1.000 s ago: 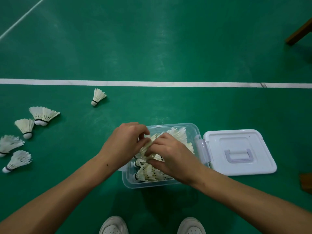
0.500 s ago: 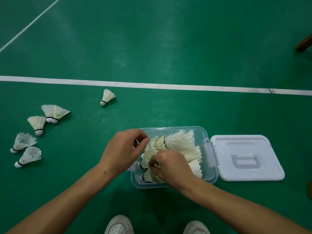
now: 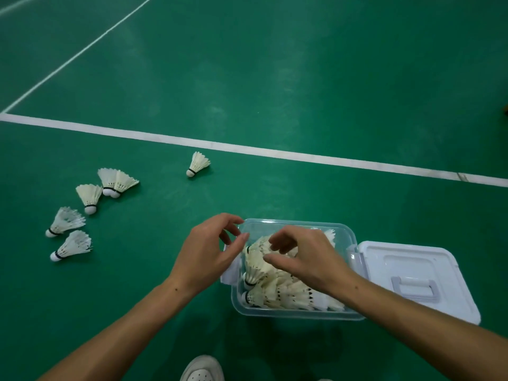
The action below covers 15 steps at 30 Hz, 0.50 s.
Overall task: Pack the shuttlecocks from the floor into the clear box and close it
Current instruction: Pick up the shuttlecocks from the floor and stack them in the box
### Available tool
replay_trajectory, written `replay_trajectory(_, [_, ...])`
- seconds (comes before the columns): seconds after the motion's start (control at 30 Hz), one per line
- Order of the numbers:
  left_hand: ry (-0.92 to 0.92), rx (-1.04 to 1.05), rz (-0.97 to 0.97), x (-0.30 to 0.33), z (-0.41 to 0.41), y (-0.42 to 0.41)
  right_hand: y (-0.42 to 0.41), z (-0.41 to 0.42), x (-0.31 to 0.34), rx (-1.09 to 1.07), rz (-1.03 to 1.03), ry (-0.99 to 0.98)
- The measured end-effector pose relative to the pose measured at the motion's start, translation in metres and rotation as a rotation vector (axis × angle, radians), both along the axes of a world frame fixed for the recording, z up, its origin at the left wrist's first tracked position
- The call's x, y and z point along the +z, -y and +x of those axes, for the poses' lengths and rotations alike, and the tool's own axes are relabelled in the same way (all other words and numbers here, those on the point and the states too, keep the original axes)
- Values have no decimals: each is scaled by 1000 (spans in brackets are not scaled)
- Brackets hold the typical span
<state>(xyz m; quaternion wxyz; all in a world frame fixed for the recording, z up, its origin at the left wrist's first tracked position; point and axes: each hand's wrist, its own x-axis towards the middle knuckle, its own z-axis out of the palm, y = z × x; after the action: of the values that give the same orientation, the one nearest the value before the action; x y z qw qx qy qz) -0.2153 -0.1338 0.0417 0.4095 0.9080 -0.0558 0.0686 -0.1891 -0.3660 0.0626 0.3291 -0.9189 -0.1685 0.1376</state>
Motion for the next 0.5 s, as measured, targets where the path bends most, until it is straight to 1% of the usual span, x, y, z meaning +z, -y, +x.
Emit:
replay_trajectory(0.13, [29,79,-54,7,-4,-22,-12,23,28,56,-76,57])
replay_trajectory(0.23, [-13,188,-131,-5,-2,-54,-36,41,30,107,-117,82])
replay_trajectory(0.37, [-71,378,-203,-30,4,-117,-89,71,13,172,-137,99])
replay_trajectory(0.5, [-91,528,-143,-49,-6,-186,-151,93,-14,188,-119,71])
